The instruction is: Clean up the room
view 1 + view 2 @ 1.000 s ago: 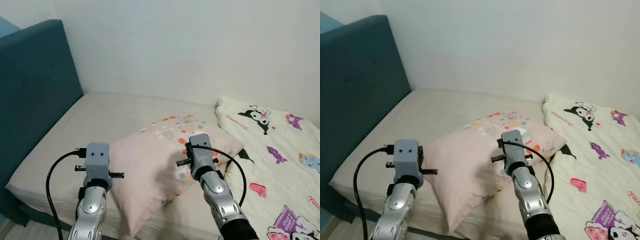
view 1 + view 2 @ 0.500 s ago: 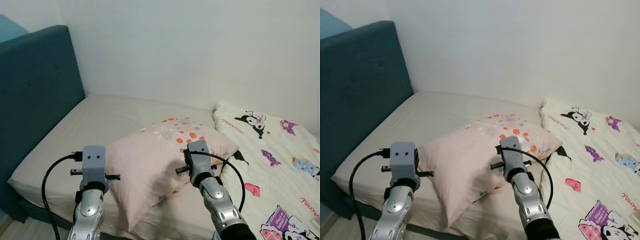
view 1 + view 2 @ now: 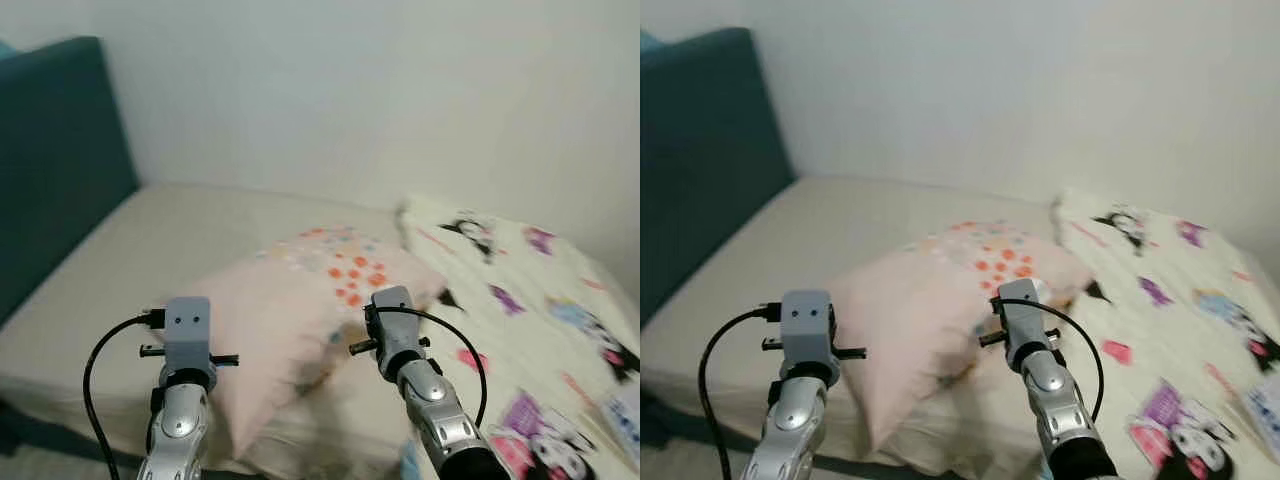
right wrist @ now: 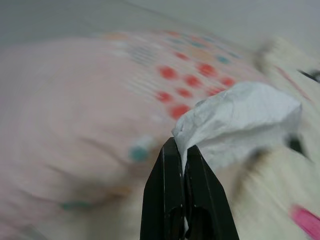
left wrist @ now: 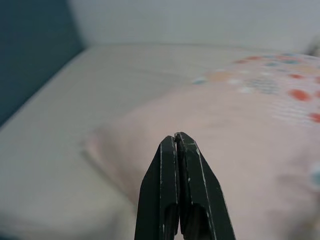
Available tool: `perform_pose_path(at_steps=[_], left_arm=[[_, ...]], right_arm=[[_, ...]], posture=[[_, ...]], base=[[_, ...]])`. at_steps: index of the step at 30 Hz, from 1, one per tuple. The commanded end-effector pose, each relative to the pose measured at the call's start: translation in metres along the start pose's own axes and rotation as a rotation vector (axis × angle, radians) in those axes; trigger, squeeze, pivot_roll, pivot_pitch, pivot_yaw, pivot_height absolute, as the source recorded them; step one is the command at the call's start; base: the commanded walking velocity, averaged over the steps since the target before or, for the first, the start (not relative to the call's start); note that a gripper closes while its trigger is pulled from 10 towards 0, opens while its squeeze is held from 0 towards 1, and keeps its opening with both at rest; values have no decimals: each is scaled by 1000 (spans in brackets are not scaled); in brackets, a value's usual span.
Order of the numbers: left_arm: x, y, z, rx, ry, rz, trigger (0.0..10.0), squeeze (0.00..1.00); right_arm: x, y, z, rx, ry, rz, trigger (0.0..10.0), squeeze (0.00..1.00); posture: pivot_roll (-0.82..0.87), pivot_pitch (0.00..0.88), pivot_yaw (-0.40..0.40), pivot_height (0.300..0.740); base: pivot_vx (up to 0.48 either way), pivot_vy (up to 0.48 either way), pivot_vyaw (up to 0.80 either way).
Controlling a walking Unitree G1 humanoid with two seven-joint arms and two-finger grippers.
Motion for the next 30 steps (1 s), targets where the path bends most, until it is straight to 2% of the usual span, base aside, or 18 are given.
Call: perform_pose_path(at_steps=[1, 8, 18, 30], left_arm=[[-2, -4, 5, 5, -8, -10, 10000, 0], [-5, -7, 5, 1, 2, -18, 10000, 0], [-1, -8, 4, 21, -19, -18, 10000, 0], [0, -6, 4, 26, -20, -11, 10000, 0]], right_arm=[[-3, -11, 5, 15, -12, -39, 10000, 0], [-2, -12, 6, 11, -7, -48, 10000, 0], [1, -10, 8, 56, -44, -38, 10000, 0], [-1, -14, 8, 40, -45, -52, 10000, 0]], posture=[[6, 64, -151, 740], [9, 59, -151, 740], [17, 53, -107, 740], [18, 47, -107, 740]], base=[[0, 0, -800], [0, 0, -800], [0, 0, -800], [0, 0, -800]])
Point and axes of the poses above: a point about 5 cm out from each wrist's last joint towards the gripper, its own x axis pointing out of the wrist towards the gripper, its own y axis along the axis of the wrist's last joint, z = x × y, the point moved 6 cm from there along x, pointing out of the wrist towards the gripper, and after that the axes turned 11 degrees about x, right-handed, at the moved point
